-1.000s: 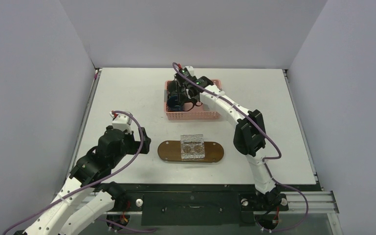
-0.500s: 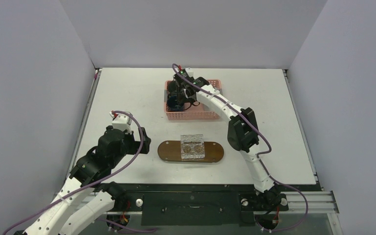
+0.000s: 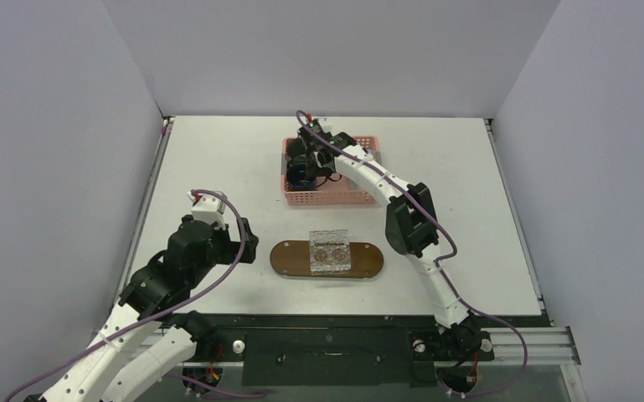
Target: Prepare toiletry sets of a toothbrush and toothpaste on the tray
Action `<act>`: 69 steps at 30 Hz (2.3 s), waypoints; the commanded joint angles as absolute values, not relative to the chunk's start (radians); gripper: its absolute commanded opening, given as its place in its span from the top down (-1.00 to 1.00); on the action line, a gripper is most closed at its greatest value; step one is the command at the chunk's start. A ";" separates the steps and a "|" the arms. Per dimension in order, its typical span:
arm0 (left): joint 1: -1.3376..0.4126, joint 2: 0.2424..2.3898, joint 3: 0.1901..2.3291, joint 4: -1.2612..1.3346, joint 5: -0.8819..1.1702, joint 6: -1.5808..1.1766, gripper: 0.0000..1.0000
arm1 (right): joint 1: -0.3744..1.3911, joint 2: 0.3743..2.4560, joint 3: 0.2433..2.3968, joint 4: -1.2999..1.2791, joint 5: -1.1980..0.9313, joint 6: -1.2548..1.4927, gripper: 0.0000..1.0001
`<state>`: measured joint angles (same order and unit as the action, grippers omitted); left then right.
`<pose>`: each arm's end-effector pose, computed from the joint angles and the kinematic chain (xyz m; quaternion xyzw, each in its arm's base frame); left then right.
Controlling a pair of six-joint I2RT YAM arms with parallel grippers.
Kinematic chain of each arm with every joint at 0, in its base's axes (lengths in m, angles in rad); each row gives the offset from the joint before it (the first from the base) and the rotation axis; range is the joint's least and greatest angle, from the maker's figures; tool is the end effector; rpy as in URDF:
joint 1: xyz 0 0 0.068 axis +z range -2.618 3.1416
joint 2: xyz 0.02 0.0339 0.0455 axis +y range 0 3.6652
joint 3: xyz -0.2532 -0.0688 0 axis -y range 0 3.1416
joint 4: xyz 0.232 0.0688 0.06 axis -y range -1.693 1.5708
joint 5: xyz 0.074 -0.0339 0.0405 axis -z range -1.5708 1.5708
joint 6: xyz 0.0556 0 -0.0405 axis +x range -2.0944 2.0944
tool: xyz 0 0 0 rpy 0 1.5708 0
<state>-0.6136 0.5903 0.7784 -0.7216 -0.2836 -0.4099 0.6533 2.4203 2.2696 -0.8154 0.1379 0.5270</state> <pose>0.1202 -0.0656 0.2920 0.0177 0.8624 -0.1333 0.4880 0.4191 0.3111 0.1990 -0.0396 0.9518 0.1107 0.2834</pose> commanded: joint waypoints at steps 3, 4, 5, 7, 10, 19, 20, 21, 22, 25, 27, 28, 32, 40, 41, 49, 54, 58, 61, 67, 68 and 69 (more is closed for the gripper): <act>-0.607 0.583 0.781 -0.698 -0.290 -0.404 -0.93 | 0.641 2.427 2.325 -0.801 0.132 0.532 0.80; -0.607 0.582 0.781 -0.698 -0.289 -0.404 -0.93 | 0.639 2.427 2.324 -0.801 0.127 0.533 0.90; -0.608 0.582 0.781 -0.697 -0.289 -0.404 -0.93 | 0.638 2.426 2.324 -0.800 0.124 0.533 0.95; -0.608 0.583 0.780 -0.698 -0.290 -0.405 -0.93 | 0.638 2.422 2.325 -0.800 0.116 0.535 1.00; -0.607 0.583 0.780 -0.697 -0.290 -0.405 -0.93 | 0.636 2.415 2.329 -0.801 0.114 0.535 1.00; -0.606 0.581 0.779 -0.698 -0.293 -0.405 -0.93 | 0.636 2.320 2.335 -0.795 0.139 0.528 1.00; -0.607 0.579 0.779 -0.697 -0.292 -0.405 -0.93 | 0.635 2.301 2.335 -0.795 0.144 0.525 1.00; -0.607 0.580 0.781 -0.698 -0.294 -0.404 -0.93 | 0.635 2.290 2.335 -0.795 0.146 0.522 1.00; -0.608 0.580 0.780 -0.697 -0.294 -0.405 -0.93 | 0.635 2.270 2.334 -0.795 0.150 0.520 1.00; -0.607 0.578 0.781 -0.697 -0.295 -0.405 -0.93 | 0.635 2.232 2.330 -0.790 0.159 0.509 1.00; -0.607 0.580 0.782 -0.696 -0.295 -0.405 -0.93 | 0.635 2.205 2.324 -0.789 0.165 0.500 1.00; -0.607 0.582 0.782 -0.696 -0.295 -0.405 -0.93 | 0.635 2.184 2.322 -0.789 0.168 0.497 1.00; -0.607 0.584 0.782 -0.699 -0.295 -0.406 -0.93 | 0.635 2.130 2.300 -0.782 0.170 0.471 1.00; -0.605 0.582 0.783 -0.698 -0.295 -0.406 -0.93 | 0.644 1.993 2.183 -0.712 0.128 0.364 1.00; -0.605 0.580 0.785 -0.697 -0.294 -0.406 -0.93 | 0.646 1.974 2.173 -0.710 0.121 0.338 1.00; -0.600 0.554 0.785 -0.696 -0.292 -0.406 -0.93 | 0.676 1.888 2.119 -0.681 0.051 0.208 1.00; -0.598 0.537 0.787 -0.696 -0.305 -0.411 -0.93 | 0.713 1.862 2.088 -0.679 0.031 0.105 1.00; -0.593 0.507 0.788 -0.691 -0.306 -0.417 -0.93 | 0.749 1.841 2.062 -0.674 0.020 0.044 1.00; -0.593 0.467 0.787 -0.687 -0.306 -0.419 -0.93 | 0.765 1.837 2.050 -0.678 -0.021 0.014 1.00; -0.591 0.400 0.788 -0.683 -0.320 -0.419 -0.93 | 0.796 1.845 2.046 -0.706 -0.104 -0.074 1.00; -0.590 0.386 0.787 -0.682 -0.318 -0.419 -0.93 | 0.805 1.848 2.047 -0.711 -0.115 -0.084 1.00; -0.589 0.379 0.785 -0.680 -0.318 -0.417 -0.93 | 0.809 1.851 2.049 -0.723 -0.119 -0.100 1.00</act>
<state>-0.5957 0.4133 0.7784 -0.7204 -0.3012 -0.4114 0.7895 1.9259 2.0300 -0.7792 -0.0582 -0.0277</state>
